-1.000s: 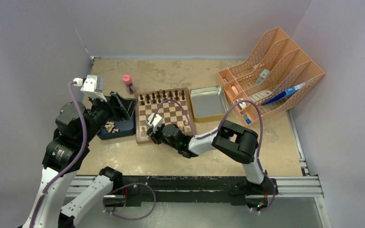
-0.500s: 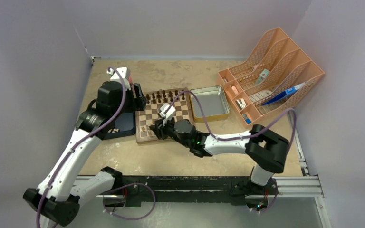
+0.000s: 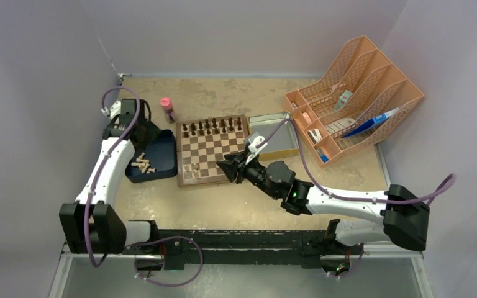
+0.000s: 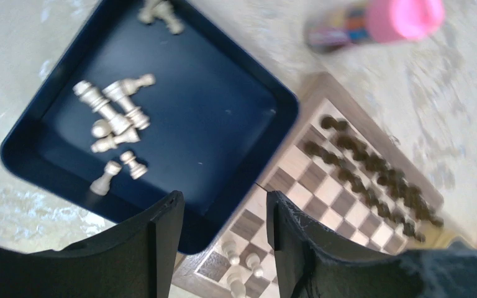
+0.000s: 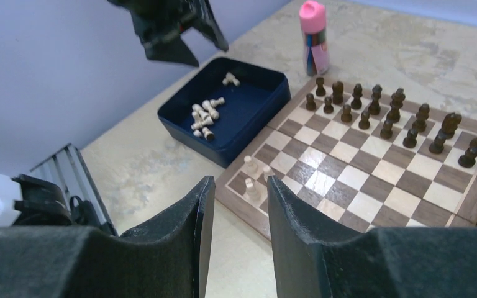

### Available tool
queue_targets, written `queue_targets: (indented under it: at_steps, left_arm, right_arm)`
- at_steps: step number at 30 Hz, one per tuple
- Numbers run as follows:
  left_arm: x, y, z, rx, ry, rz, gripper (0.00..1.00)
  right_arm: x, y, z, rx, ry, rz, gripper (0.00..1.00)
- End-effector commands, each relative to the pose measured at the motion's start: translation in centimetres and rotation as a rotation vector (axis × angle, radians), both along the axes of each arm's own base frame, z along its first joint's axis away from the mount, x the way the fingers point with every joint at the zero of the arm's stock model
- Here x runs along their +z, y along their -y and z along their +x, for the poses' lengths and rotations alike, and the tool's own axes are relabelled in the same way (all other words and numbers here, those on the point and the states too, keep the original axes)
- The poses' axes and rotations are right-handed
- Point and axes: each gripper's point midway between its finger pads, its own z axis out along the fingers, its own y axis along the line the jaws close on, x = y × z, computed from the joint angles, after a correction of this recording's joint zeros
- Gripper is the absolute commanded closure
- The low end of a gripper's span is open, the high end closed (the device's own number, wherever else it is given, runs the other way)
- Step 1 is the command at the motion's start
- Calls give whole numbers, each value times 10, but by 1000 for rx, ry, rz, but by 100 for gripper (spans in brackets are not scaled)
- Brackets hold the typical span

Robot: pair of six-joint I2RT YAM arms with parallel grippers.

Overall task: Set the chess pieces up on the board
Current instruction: Pick up the chess piece from the storage box.

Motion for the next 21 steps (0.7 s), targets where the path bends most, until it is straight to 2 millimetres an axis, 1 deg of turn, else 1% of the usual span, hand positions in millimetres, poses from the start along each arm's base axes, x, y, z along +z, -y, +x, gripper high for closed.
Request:
queue_targets:
  at_steps: [1, 3, 5, 8, 10, 12, 17, 21]
  left_arm:
    - [-12, -47, -9, 363, -40, -58, 50]
    - [-22, -63, -13, 467, -54, -102, 51]
    - [-31, -69, -11, 522, -59, -186, 52]
    - [-47, -69, -7, 576, -95, -316, 52]
    - [-58, -72, -7, 639, -129, -360, 52]
    - [-69, -77, -6, 693, -157, -370, 52]
    - [-88, -83, -3, 768, -188, -391, 52]
    - [-101, -89, -9, 840, -213, -372, 50]
  right_arm:
    - [29, 11, -2, -23, 20, 83, 61]
    - [31, 14, -3, -23, 27, 87, 61]
    - [33, 16, -3, -25, 32, 86, 61]
    - [36, 20, -3, -36, 41, 91, 61]
    - [38, 23, -3, -40, 49, 102, 61]
    - [40, 24, -5, -33, 54, 111, 61]
    - [39, 26, -6, -29, 62, 92, 61]
    - [41, 28, -6, -34, 72, 84, 61]
